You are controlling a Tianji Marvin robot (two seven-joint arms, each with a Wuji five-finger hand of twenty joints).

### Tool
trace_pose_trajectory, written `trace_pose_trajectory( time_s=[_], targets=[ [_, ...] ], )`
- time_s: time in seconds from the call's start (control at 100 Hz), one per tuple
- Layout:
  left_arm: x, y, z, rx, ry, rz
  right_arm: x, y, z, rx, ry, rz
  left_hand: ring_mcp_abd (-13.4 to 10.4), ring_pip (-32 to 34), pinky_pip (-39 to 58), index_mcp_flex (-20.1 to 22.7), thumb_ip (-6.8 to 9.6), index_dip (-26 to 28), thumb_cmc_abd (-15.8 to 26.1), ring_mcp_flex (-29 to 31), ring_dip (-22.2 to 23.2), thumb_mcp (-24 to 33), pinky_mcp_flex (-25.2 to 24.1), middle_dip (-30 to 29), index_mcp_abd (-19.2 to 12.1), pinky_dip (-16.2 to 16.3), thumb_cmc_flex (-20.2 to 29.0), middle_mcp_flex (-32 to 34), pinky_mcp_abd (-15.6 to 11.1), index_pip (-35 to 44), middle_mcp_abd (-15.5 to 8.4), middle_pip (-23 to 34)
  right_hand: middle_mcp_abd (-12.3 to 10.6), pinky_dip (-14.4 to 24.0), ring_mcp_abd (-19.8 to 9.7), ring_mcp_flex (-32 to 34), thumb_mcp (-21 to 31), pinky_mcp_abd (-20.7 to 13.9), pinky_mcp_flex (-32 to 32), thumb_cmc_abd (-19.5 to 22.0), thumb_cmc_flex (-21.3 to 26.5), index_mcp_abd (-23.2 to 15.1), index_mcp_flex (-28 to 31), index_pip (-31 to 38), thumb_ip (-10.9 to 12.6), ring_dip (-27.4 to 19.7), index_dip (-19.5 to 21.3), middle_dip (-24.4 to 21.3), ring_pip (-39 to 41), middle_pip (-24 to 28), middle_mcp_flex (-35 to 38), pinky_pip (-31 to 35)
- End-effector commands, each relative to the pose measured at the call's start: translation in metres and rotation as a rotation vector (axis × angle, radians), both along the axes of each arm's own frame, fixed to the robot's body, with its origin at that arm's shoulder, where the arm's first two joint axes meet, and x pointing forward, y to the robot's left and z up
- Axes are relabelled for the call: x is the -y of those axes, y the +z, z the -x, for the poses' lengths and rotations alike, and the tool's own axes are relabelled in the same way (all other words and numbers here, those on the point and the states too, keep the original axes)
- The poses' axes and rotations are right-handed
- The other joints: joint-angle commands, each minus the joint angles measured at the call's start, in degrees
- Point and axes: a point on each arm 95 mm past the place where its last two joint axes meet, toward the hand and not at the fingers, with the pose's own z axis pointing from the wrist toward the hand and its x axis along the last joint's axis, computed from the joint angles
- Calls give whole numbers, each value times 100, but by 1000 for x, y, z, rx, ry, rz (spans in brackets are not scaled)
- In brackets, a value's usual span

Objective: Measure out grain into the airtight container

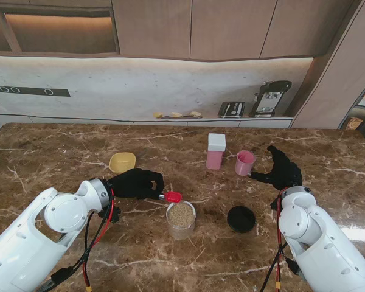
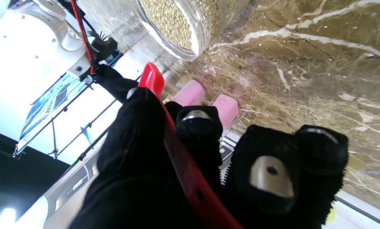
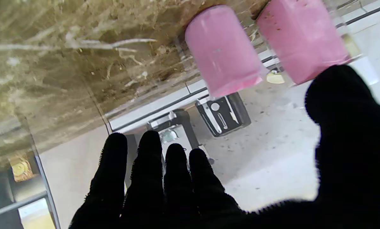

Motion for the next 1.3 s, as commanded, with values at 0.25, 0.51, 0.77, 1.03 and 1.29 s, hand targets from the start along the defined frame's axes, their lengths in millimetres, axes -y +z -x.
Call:
trace_pose_trajectory(
  time_s=[0.25, 0.51, 0.77, 1.03, 1.29],
  targets=[
    [-1, -4, 0, 17, 17, -4, -8, -34, -11, -128, -14, -49, -131, 425, 1922, 332, 149, 412, 161, 152, -104, 64, 1161, -10, -1047, 74, 308, 266, -15, 91, -439, -56, -29, 67, -72, -550, 51, -60, -433, 33, -345, 9, -315, 94, -112, 125, 184, 147, -56, 58, -216, -331],
    [-4, -4, 1, 25, 34, -4, -16, -43, -23, -182, -42, -50, -72, 398, 1964, 316, 141, 449, 178, 149, -94, 58, 1021, 4, -1033, 91, 301, 240, -26, 76, -423, -54, -46, 215, -35, -991, 210, -134, -860, 25, -738, -67, -319, 303, -146, 267, 521, 315, -9, 102, -289, -596],
    [-5, -6, 2, 16, 39, -5, -29, -57, -35, -198, -87, -51, -71, 390, 1964, 300, 139, 466, 187, 150, -76, 48, 984, 35, -1041, 106, 289, 227, -60, 56, -391, -54, -56, 303, -69, -1186, 307, -201, -984, 7, -922, -153, -337, 456, -181, 301, 813, 379, 18, 84, -442, -734],
    [-6, -7, 3, 5, 42, -12, -43, -73, -49, -186, -143, -74, -71, 387, 1963, 294, 139, 464, 195, 151, -69, 43, 965, 41, -1052, 114, 279, 237, -79, 49, -626, -82, -61, 406, -94, -1198, 388, -140, -1004, -7, -1082, -134, -484, 433, -222, 336, 949, 346, 89, -50, -466, -706],
    [-7, -7, 5, 1, 46, -19, -51, -79, -58, -137, -181, -82, -71, 386, 1960, 301, 140, 463, 193, 151, -66, 38, 958, 45, -1066, 117, 267, 245, -86, 45, -623, -94, -108, 609, -117, -1056, 513, -74, -928, -35, -1201, -194, -354, 458, -270, 401, 1120, 505, 265, 153, -418, -583]
  ],
)
